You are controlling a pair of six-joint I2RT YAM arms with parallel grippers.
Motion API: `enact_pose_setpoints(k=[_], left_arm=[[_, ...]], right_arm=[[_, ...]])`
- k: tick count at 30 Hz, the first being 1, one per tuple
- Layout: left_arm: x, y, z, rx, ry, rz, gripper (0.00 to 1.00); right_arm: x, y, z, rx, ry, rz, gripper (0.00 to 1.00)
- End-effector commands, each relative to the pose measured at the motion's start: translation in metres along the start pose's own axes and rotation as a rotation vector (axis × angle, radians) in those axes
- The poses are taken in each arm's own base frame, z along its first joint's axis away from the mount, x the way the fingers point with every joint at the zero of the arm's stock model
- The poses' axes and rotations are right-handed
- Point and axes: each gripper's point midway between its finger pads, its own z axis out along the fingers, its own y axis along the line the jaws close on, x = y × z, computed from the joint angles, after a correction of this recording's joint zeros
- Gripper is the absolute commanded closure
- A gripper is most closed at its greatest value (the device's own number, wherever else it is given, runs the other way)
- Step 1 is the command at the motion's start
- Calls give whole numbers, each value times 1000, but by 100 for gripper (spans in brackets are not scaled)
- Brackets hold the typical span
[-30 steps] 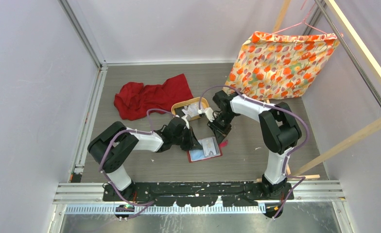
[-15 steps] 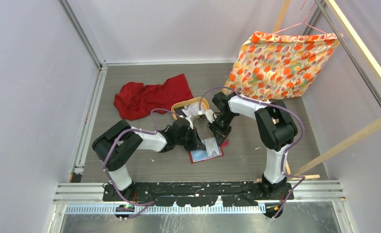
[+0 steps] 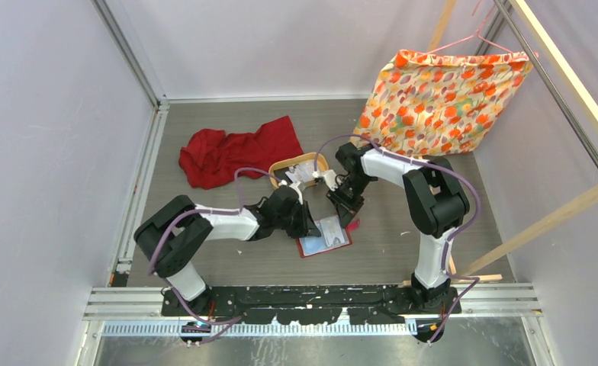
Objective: Put the credit cards into the card holder
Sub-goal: Insert the credit card into the card holder, then pick up the credit card from the storage box.
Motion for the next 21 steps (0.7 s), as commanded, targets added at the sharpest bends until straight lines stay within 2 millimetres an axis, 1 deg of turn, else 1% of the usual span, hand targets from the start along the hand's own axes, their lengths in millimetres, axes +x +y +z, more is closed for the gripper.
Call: enact_pose_setpoints(k=[1, 5, 7, 9, 10, 12, 14, 15, 16, 17, 18, 19, 20, 21], left_arm=[[-3, 19, -20, -97, -49, 74, 88], [-3, 34, -36, -135, -79, 91, 87], [-6, 34, -44, -131, -101, 124, 88], [-11, 29, -57, -124, -125, 194, 88], [-19, 20, -68, -104, -159, 238, 88], [-28, 12, -91, -111, -207, 318, 87], [-39, 3, -117, -108, -267, 396, 85], [-47, 0, -131, -121, -316, 429, 74], [-53, -2, -145, -133, -357, 449, 58], [-58, -4, -158, -139, -397, 466, 45], [-62, -6, -171, -139, -431, 480, 35], [-66, -9, -183, -133, -464, 488, 27], [-68, -13, -194, -117, -496, 492, 18], [-70, -19, -205, -95, -524, 497, 11]], right_arm=[[-22, 17, -32, -11, -139, -104, 91], [-22, 25, -49, -11, -181, -171, 90], [-21, 30, -60, -18, -206, -212, 89], [-19, 36, -76, -25, -251, -252, 88], [-18, 39, -84, -27, -279, -269, 88], [-17, 44, -103, -21, -350, -293, 86], [-15, 45, -125, 19, -422, -310, 82], [-13, 45, -136, 42, -459, -309, 80], [-12, 46, -150, 70, -506, -314, 77], [-11, 47, -162, 89, -549, -312, 72], [-9, 45, -171, 102, -582, -297, 69], [-7, 48, -184, 134, -633, -303, 62], [-7, 47, -193, 161, -669, -297, 57], [-6, 49, -201, 190, -702, -296, 49]])
